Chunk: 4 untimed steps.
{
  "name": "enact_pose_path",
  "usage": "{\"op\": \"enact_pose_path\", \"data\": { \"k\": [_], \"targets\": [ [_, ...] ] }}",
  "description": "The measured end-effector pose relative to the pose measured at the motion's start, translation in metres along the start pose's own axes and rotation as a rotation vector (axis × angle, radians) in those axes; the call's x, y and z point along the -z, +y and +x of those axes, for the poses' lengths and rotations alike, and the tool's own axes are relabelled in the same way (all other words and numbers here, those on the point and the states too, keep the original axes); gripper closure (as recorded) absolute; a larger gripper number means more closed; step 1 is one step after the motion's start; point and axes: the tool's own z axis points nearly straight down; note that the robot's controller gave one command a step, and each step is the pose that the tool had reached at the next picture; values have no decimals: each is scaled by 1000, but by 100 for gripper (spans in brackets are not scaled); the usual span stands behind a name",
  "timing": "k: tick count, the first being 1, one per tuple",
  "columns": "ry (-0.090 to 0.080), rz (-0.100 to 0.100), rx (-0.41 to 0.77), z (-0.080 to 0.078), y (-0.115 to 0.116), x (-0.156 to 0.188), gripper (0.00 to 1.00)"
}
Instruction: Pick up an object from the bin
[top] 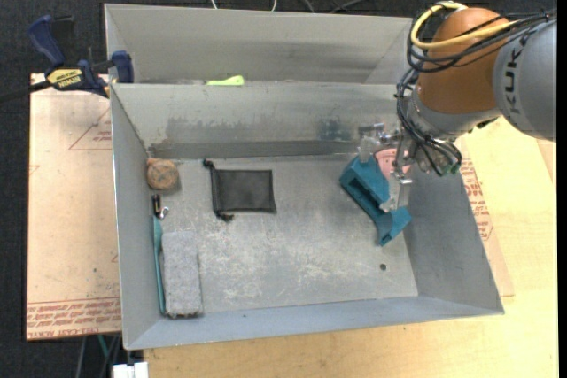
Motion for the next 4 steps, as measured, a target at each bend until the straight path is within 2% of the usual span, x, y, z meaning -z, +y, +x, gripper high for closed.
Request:
{"op": "enact_pose_path", "data": {
  "k": [1,2,3,4],
  "targets": [
    [1,-1,78,-22,50,-26,0],
    [2,-2,124,-30,90,-32,0],
    [2,-2,4,-32,141,-3,0],
    [3,-3,45,-14,155,17,0]
  ]
}}
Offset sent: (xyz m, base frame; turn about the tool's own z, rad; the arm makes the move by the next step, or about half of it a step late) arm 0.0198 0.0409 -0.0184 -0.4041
